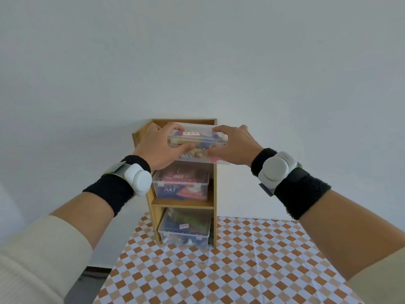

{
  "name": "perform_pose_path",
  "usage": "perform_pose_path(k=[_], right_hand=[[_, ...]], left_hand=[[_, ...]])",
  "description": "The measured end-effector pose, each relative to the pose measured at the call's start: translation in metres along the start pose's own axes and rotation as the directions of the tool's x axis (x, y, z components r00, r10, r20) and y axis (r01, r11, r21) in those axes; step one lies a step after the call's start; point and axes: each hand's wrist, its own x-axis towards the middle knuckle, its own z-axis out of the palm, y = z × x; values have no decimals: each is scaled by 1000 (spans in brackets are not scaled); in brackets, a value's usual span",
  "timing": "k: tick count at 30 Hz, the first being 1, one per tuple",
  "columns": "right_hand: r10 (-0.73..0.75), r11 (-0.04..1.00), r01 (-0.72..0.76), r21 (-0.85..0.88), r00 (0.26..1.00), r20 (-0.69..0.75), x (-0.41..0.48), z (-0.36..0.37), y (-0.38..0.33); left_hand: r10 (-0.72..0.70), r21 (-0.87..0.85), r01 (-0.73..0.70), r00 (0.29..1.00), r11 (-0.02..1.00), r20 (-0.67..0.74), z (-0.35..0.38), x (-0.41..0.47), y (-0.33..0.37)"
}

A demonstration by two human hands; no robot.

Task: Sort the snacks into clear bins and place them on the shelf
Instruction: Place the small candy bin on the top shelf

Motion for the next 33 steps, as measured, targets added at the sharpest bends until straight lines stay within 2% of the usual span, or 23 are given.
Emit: perform_pose_path(k=[5, 14, 19, 24, 33], right_hand=[[-14, 1000, 14, -16, 999, -31, 29, 27, -36], [52, 994, -55, -98, 998, -35, 81, 89, -37], [45, 988, -59, -144, 994, -98, 107, 114, -26], [21, 977, -44, -208, 993, -113, 132, 124, -24], [39, 959, -65, -278, 995, -97, 163, 129, -18]], left_hand=[[-28, -39, 27, 1000, 999, -2, -18, 17, -48], [-73, -67, 77, 995, 995, 61, 10, 40, -101], [-63, -45, 66, 996, 997, 68, 34, 58, -120], [27, 118, -19, 997, 993, -66, 45, 83, -125], [46, 95, -46, 999, 994, 0, 59, 122, -133]])
